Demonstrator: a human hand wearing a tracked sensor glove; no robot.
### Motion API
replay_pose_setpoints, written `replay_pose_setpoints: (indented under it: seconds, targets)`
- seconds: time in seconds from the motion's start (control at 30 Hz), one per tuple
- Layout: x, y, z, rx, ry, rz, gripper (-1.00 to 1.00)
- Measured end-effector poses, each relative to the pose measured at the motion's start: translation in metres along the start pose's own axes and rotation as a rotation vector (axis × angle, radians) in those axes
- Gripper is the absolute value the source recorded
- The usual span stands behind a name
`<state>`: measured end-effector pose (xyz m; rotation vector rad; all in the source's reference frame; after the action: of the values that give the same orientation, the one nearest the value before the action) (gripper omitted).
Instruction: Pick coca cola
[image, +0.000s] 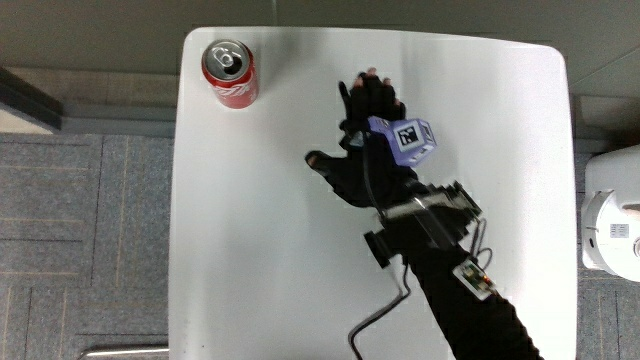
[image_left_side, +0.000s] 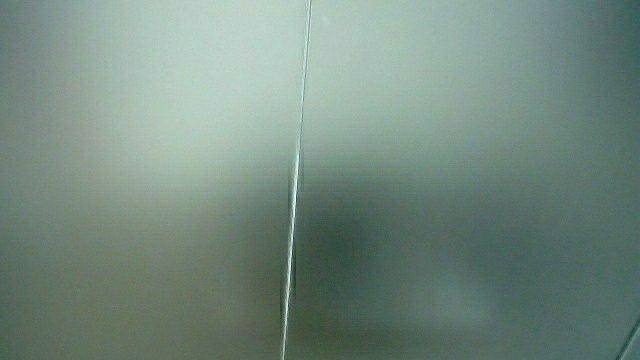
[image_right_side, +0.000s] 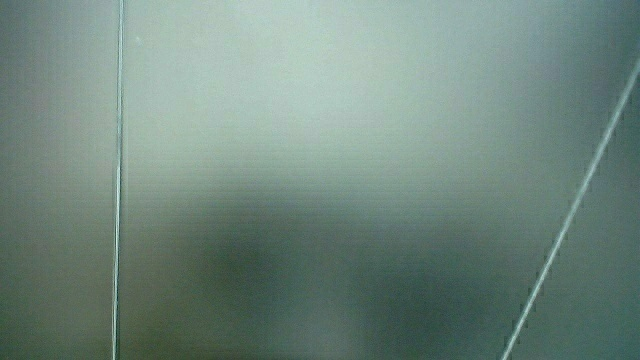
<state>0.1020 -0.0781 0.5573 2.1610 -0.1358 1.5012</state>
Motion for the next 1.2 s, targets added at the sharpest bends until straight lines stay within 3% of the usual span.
replay_pose_setpoints:
  seconds: [0.07, 0.1, 0.13, 0.2, 0.27, 0.3, 0.4, 0.43, 0.47, 0.6, 0.73, 0.83, 0.9, 0.93, 0.97, 1.1, 1.2]
  targets:
    - [-0.001, 0.007, -0.006, -0.008, 0.083, 0.045, 0.0]
    - [0.005, 0.014, -0.009, -0.005, 0.065, 0.11, 0.0]
    - [0.013, 0.021, -0.012, -0.003, 0.104, 0.176, 0.0]
    - [0.002, 0.02, -0.017, -0.031, 0.151, 0.125, 0.0]
    - [0.01, 0.029, -0.022, -0.023, 0.195, 0.178, 0.0]
    - [0.01, 0.031, -0.024, -0.041, 0.251, 0.203, 0.0]
    - [0.02, 0.044, -0.027, -0.037, 0.28, 0.197, 0.0]
    - [0.018, 0.046, -0.027, -0.043, 0.312, 0.235, 0.0]
    - [0.02, 0.049, -0.027, -0.036, 0.325, 0.228, 0.0]
    - [0.011, 0.059, -0.023, -0.045, 0.352, 0.278, 0.0]
    - [-0.004, 0.058, -0.02, -0.04, 0.407, 0.264, 0.0]
    - [-0.001, 0.06, -0.018, -0.02, 0.432, 0.248, 0.0]
    - [0.001, 0.061, -0.018, 0.004, 0.429, 0.265, 0.0]
    - [0.004, 0.062, -0.018, 0.012, 0.409, 0.242, 0.0]
    - [0.0, 0.061, -0.017, 0.024, 0.422, 0.262, 0.05]
    - [-0.002, 0.058, -0.013, 0.058, 0.403, 0.228, 0.23]
    - [0.0, 0.06, -0.014, 0.067, 0.397, 0.239, 0.36]
